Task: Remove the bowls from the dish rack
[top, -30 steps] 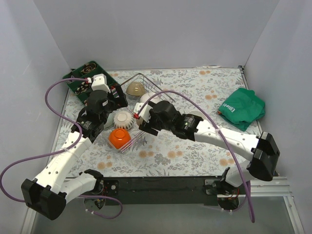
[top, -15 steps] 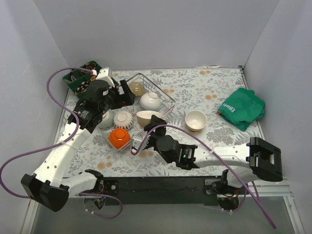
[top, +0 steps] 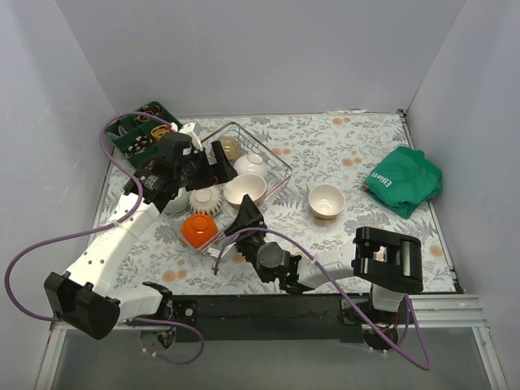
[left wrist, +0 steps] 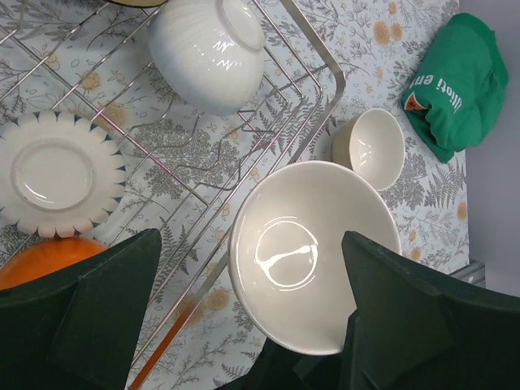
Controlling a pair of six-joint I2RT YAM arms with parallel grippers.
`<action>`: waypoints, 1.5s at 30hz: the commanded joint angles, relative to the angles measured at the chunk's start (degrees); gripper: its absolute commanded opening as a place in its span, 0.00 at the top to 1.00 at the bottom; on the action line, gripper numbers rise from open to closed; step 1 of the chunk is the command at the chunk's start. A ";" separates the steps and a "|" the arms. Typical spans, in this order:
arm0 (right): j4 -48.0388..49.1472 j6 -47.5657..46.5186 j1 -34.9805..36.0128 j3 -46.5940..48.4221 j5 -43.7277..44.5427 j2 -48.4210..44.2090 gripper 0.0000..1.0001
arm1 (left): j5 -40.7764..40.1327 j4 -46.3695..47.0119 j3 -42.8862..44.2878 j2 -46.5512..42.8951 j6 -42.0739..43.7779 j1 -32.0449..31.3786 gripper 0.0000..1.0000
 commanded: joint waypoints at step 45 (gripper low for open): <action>29.26 -1.37 2.02 -2.51 6.26 -3.58 0.02 | -2.28 -0.55 8.73 7.95 2.67 -0.03 1.00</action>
